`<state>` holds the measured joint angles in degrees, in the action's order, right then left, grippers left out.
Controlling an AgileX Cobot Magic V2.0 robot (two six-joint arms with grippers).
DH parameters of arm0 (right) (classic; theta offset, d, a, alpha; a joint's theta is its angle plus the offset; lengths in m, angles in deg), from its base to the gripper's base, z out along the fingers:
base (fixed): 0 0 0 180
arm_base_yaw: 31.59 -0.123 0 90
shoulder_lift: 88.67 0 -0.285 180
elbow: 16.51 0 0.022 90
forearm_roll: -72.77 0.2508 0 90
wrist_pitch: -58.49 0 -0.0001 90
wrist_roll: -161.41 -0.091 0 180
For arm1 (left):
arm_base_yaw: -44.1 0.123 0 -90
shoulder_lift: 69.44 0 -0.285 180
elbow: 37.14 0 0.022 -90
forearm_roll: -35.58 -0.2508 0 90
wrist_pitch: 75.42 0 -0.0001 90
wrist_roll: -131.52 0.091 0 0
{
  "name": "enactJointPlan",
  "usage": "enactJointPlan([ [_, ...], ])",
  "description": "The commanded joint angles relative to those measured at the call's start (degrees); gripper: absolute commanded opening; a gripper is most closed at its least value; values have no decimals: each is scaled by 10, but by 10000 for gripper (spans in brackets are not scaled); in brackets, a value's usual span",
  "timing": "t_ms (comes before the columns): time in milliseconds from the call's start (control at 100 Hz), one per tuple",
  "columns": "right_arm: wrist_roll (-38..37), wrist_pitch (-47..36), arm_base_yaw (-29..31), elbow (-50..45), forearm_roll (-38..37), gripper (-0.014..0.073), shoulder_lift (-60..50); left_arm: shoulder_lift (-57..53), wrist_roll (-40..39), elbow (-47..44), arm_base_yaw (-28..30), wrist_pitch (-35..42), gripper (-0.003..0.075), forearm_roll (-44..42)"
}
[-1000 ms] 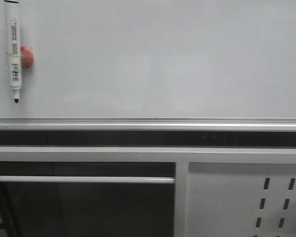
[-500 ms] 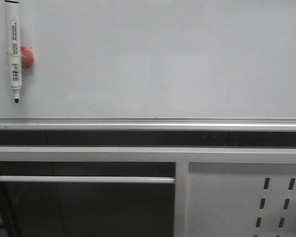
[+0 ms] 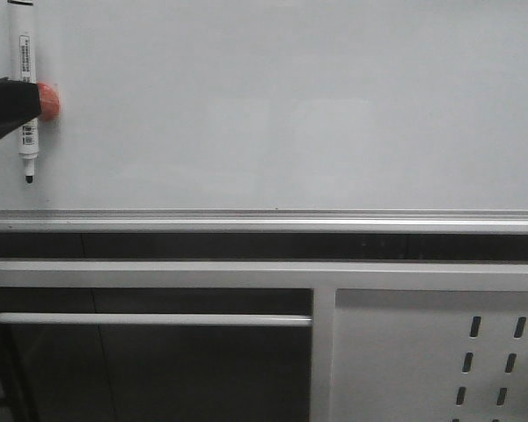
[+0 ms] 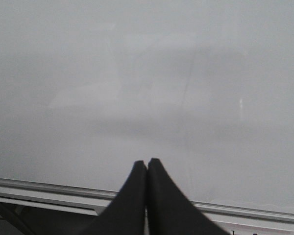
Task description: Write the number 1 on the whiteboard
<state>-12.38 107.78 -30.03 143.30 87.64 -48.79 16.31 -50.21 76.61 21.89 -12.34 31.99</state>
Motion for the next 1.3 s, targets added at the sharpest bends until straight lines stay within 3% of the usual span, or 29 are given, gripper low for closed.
enactJointPlan([
  [0,5,-43,0,18,8,-50,8,8,-6,14,-5,67,431,6],
  [510,5,-47,0,18,8,-50,8,88,-6,14,-5,150,431,18],
  [780,5,-47,0,18,8,-50,8,95,-6,23,-5,150,379,30],
  [1120,5,-47,0,18,8,-50,8,95,-6,36,-5,150,377,30],
  [1220,5,-47,0,18,8,-50,8,95,-6,36,-5,150,303,28],
  [1290,5,-47,0,18,8,-50,8,95,-6,36,-5,150,161,27],
])
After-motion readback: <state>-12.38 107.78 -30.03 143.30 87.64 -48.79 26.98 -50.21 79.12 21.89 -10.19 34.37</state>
